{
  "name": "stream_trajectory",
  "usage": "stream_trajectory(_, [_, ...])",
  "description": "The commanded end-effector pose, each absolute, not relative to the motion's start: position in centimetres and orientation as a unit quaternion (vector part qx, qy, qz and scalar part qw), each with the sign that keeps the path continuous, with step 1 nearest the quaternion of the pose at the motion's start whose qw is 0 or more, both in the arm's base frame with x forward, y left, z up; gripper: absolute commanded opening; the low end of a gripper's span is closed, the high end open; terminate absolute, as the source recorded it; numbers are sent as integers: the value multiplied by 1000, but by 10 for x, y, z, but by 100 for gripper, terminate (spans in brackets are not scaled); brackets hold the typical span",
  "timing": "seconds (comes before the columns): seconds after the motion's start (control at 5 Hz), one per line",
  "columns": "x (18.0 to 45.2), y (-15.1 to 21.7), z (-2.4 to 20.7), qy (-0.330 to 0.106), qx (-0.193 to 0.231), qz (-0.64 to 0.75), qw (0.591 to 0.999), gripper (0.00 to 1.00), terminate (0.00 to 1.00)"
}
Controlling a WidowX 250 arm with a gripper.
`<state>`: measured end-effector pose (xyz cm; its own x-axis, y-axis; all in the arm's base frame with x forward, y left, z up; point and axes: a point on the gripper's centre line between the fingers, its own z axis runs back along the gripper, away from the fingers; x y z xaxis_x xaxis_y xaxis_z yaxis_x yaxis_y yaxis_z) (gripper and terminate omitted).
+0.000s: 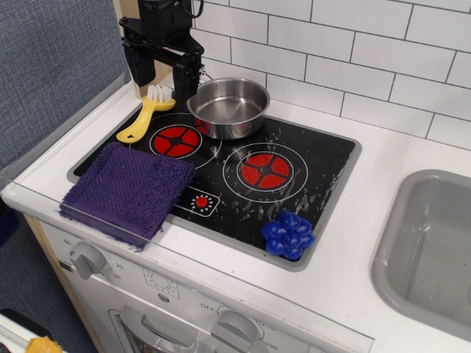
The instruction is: Place the grapes in the stainless pot.
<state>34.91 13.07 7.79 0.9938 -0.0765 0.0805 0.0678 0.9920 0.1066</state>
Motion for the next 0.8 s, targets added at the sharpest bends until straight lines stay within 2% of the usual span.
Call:
stream_trajectory(0.0, [349, 131, 78, -42, 52, -36, 997, 100, 0])
stream_trajectory(0.2, [349, 106, 86, -61, 48, -72, 994, 100, 0])
stream_trajectory(0.4, [341, 65, 106, -93, 50, -141, 984, 100, 0])
stream_trajectory(0.6, [320, 25, 108, -99, 21, -183, 978, 100, 0])
